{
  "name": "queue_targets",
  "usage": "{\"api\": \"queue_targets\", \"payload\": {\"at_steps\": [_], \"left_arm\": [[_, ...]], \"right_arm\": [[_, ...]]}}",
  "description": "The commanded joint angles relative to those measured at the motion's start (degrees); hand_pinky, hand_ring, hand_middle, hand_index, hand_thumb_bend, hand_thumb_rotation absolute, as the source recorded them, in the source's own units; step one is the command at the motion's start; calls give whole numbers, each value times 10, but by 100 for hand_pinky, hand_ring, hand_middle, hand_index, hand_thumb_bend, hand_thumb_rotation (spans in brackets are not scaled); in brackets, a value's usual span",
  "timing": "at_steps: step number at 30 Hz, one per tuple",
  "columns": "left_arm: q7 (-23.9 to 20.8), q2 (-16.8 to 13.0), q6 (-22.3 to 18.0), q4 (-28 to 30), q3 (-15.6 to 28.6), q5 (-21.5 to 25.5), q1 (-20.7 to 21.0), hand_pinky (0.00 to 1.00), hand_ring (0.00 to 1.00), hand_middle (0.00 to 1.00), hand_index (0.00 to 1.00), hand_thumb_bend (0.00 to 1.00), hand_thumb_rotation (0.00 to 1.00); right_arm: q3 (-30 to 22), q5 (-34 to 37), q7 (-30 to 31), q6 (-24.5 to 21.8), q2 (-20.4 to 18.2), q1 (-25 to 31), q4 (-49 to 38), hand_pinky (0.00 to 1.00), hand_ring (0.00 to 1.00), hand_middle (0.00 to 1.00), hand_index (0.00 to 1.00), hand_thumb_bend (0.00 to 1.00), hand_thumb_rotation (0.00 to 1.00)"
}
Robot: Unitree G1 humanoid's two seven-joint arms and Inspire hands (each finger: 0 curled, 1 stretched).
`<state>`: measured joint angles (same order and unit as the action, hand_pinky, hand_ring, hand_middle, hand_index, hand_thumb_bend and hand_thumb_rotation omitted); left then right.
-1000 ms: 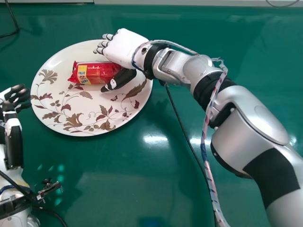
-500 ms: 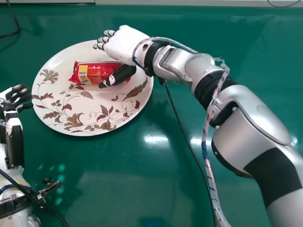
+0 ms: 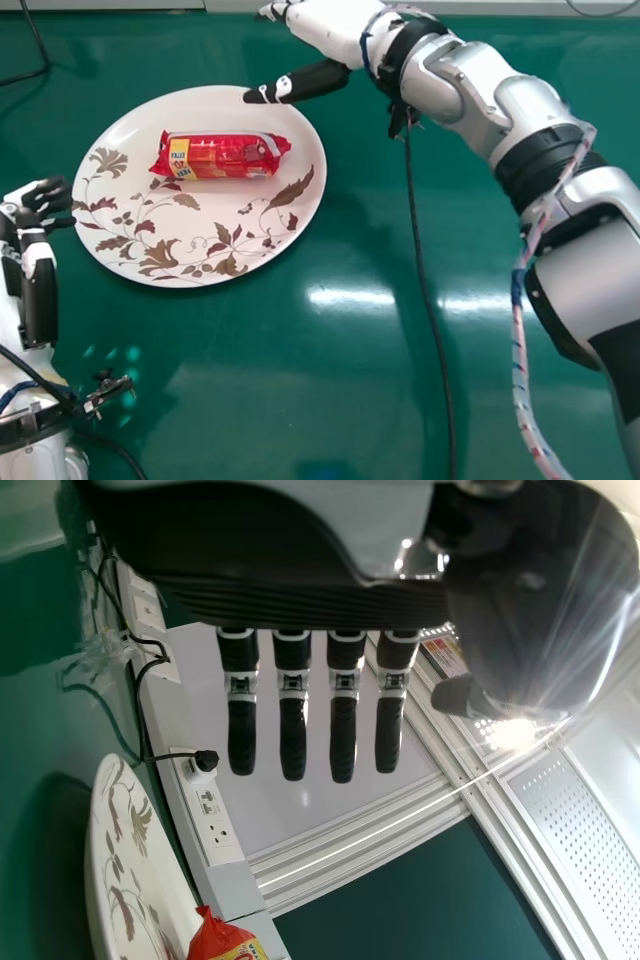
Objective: Pick up biscuit and place it in the plate
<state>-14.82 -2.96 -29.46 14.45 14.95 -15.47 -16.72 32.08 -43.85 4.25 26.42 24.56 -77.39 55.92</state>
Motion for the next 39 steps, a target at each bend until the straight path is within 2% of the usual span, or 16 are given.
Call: {"api": "queue_targets", "payload": {"at_steps": [1, 6, 9, 11, 13, 17, 20, 23, 28, 31, 36, 39], "left_arm": [[-8, 5, 3, -41, -6, -9, -1, 61, 69, 72, 72, 18, 4], [-17, 7, 12, -43, -4, -10, 5, 61, 70, 72, 72, 20, 12], [-25, 3, 11, -52, -1, -13, 12, 60, 69, 72, 72, 21, 14], [-28, -2, 5, -61, 2, -12, 18, 60, 69, 72, 72, 21, 15], [-30, -7, -1, -67, 6, -7, 25, 61, 70, 72, 72, 21, 15], [-37, -20, -13, -82, 13, -5, 38, 62, 71, 73, 74, 19, 19], [-39, -28, -11, -86, 18, -3, 48, 64, 73, 75, 75, 19, 23], [-37, -33, -9, -85, 23, 6, 55, 66, 74, 76, 76, 17, 23], [-35, -38, -6, -86, 28, 16, 65, 68, 76, 77, 77, 18, 21], [-32, -40, -2, -86, 29, 24, 69, 70, 77, 78, 77, 19, 17], [-32, -51, -14, -95, 32, 24, 75, 68, 76, 77, 76, 18, 17], [-29, -56, -7, -91, 35, 23, 73, 67, 75, 77, 76, 18, 18]], "right_arm": [[-29, 25, 21, -9, 30, 47, -61, 79, 95, 100, 100, 100, 68], [-104, 76, 66, -72, 81, 180, -245, 76, 96, 100, 100, 93, 62], [-153, 116, 103, -133, 92, 260, -346, 78, 97, 100, 100, 91, 63], [-181, 134, 105, -154, 95, 310, -399, 78, 97, 100, 100, 90, 63], [-210, 152, 83, -153, 93, 363, -435, 75, 95, 100, 100, 88, 62], [-252, 178, 62, -166, 77, 442, -495, 79, 95, 100, 99, 81, 59], [-288, 221, 46, -176, 47, 507, -542, 82, 98, 100, 98, 78, 48], [-307, 243, 21, -162, 24, 550, -560, 81, 96, 99, 96, 73, 43], [-317, 251, -20, -158, -15, 596, -572, 74, 88, 95, 94, 70, 42], [-319, 254, -36, -156, -34, 608, -571, 73, 86, 93, 93, 67, 41], [-319, 248, -58, -162, -58, 624, -575, 73, 86, 92, 92, 65, 42], [-316, 245, -69, -162, -70, 627, -572, 73, 85, 92, 92, 65, 43]]}}
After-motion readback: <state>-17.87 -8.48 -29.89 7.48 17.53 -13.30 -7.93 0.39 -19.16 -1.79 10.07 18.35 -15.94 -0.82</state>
